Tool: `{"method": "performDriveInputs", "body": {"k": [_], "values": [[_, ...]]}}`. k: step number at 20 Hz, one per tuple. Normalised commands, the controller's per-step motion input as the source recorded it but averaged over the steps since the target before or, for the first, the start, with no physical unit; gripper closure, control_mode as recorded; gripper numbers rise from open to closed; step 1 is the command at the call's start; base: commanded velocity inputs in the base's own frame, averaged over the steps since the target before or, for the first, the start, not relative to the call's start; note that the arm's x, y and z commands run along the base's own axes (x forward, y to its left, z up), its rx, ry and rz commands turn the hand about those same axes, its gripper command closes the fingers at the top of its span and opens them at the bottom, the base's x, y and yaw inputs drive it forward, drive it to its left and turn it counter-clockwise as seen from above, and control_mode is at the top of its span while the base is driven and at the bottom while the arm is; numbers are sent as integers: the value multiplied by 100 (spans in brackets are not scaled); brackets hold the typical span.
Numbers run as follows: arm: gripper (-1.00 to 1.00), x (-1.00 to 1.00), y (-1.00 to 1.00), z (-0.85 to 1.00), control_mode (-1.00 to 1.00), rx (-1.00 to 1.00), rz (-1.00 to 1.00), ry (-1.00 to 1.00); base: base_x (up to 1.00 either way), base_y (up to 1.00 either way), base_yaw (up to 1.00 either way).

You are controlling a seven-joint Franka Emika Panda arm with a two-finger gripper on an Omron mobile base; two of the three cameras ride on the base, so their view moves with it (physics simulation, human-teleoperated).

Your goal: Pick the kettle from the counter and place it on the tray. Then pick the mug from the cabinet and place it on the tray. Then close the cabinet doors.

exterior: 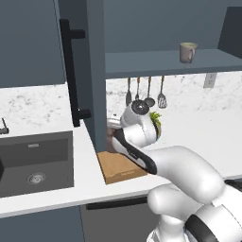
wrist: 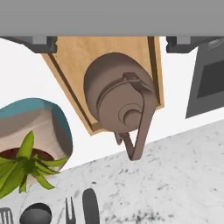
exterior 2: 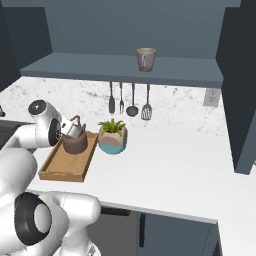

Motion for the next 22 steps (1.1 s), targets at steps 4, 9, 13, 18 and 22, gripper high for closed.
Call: {"method": "performDriveInputs", "body": {"k": [4,9,13,18,22], "values": [[-100,-50,-28,38,-100,-2,8,0,0,0,0],[-100,-53,-31,43,-100,-4,10,-3,0,0,0],[-100,-53,-38,39,-100,-16,7,-2,0,0,0],[-100,-48,-42,46,-100,-11,1,0,0,0,0],[-100,-48,-39,52,-100,-4,0,0,0,0,0]]}}
